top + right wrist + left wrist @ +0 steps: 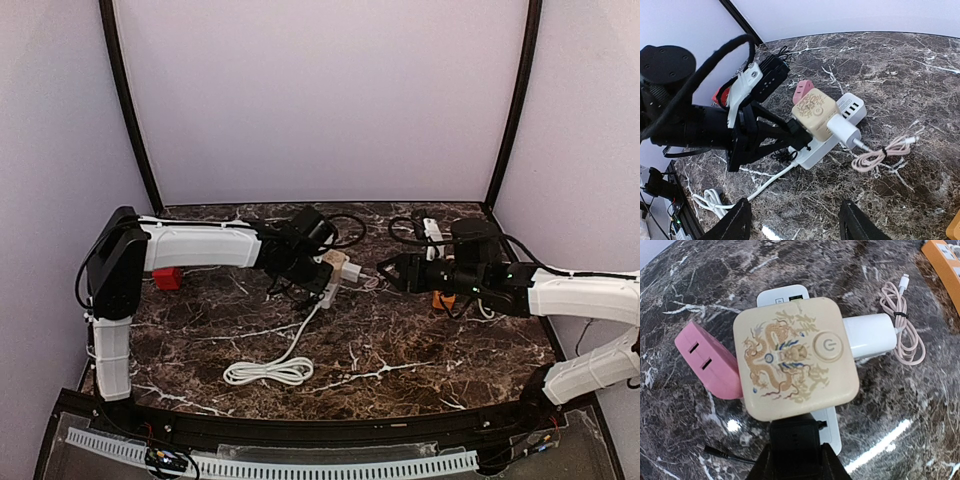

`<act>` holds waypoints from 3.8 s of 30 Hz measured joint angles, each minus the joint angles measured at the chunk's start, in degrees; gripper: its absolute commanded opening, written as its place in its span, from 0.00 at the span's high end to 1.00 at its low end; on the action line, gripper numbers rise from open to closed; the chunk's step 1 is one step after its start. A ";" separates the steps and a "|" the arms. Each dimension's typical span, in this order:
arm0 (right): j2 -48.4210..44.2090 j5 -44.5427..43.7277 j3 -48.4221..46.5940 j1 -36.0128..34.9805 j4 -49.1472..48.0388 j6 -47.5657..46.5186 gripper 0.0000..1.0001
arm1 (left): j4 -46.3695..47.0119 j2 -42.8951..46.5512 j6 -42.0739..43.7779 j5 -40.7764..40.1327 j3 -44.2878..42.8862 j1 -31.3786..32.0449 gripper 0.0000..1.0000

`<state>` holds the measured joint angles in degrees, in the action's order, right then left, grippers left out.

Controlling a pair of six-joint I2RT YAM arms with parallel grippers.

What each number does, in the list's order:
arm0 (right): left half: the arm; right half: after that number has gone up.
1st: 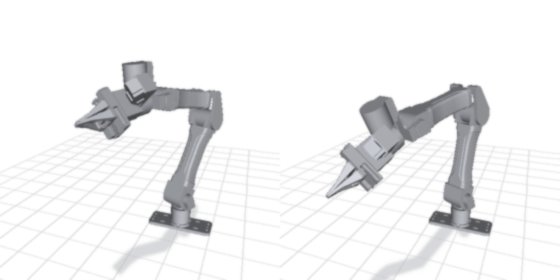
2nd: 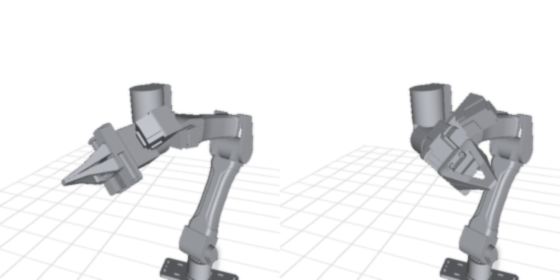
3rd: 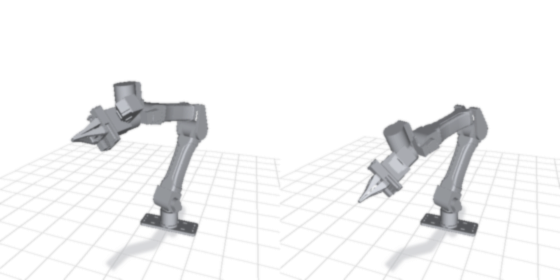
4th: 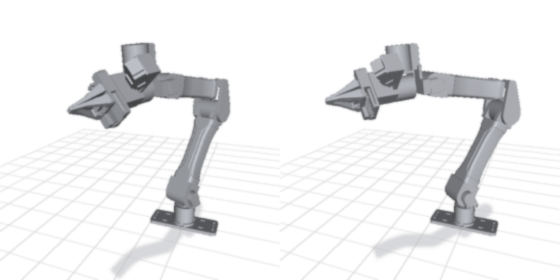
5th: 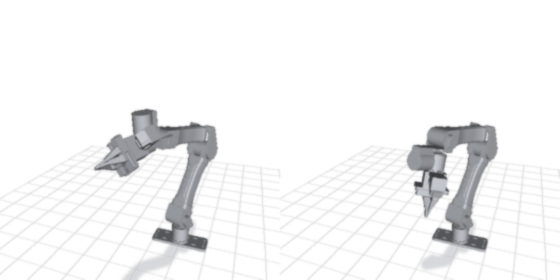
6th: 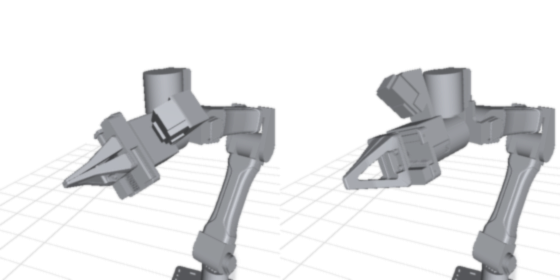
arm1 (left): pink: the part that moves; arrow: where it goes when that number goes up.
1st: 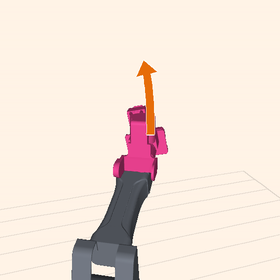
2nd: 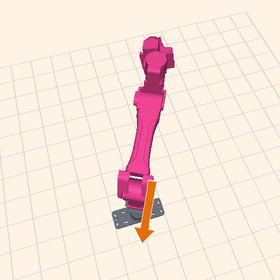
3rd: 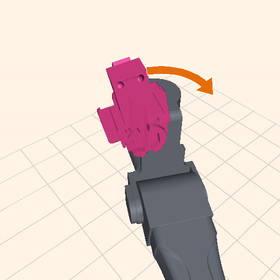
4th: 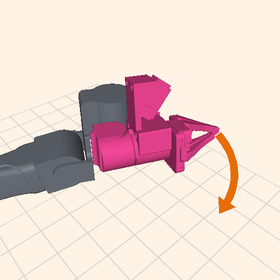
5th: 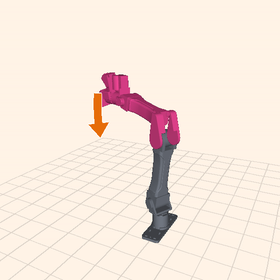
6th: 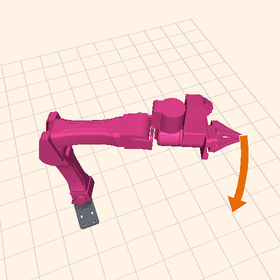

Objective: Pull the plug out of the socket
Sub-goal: Move the socket to the center of the board, then remove the plug from the socket.

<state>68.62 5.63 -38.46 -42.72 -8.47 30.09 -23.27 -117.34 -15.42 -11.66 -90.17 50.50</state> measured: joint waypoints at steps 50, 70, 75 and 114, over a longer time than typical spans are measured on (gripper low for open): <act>29.42 24.24 -4.90 7.91 -14.78 3.45 0.46 | 4.96 7.21 3.91 9.14 10.75 6.73 0.95; 32.22 24.92 -5.77 7.54 -18.75 2.38 0.50 | 5.40 9.03 6.29 7.63 12.87 6.73 0.99; 32.22 24.59 -5.88 7.26 -18.78 1.92 0.51 | 5.95 9.57 7.15 7.56 13.66 6.73 0.99; 31.10 22.34 -6.75 7.10 -15.67 1.70 0.51 | 7.74 29.94 1.46 11.28 25.75 -11.02 0.97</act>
<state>99.72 27.97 -45.21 -35.62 -24.14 31.79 -15.53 -87.39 -13.96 -0.38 -64.42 39.48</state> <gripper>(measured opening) 0.493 0.243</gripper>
